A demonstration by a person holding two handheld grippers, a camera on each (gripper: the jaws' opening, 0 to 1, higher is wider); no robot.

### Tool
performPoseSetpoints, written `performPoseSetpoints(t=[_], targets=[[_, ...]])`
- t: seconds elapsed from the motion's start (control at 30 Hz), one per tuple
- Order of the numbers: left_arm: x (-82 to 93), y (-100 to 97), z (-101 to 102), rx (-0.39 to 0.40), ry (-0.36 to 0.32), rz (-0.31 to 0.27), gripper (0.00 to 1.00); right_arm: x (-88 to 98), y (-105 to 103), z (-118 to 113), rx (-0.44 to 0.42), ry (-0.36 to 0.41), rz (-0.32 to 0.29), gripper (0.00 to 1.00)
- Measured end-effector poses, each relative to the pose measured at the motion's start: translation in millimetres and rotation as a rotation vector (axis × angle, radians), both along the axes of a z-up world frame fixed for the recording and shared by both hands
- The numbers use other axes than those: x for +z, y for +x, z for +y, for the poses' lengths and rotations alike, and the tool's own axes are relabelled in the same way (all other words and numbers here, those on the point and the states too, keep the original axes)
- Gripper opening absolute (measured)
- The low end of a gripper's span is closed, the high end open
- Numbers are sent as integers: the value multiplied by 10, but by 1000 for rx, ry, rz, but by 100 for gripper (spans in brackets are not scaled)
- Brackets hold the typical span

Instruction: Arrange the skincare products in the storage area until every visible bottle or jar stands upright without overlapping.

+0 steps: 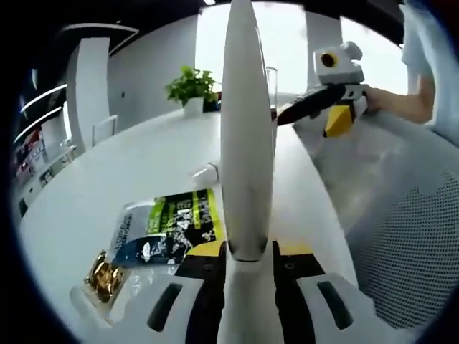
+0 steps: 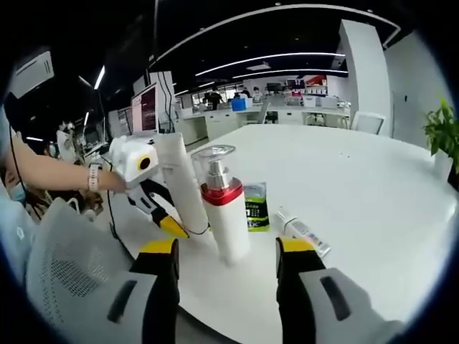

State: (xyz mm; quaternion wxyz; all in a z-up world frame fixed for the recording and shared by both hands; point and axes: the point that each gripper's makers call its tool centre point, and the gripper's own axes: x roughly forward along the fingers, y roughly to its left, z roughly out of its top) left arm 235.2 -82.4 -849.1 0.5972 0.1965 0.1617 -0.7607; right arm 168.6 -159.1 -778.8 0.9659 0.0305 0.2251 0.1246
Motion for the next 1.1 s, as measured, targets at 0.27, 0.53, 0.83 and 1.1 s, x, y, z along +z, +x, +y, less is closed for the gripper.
performPoseSetpoints(t=[0.27,0.53,0.83,1.1], targets=[[92,17,-23,22,-41,-19,19,70,38,37,117,-44,67,56],[106,22,-58,35,-55,-4,20,262,158,-1,273,-196,105,56],[133,31,-63,48,-61,-2,21,410,299,59,434,-340,148,56],[154,28,-69,55,-68,1,21,461,413,82,549,-432,187,56]])
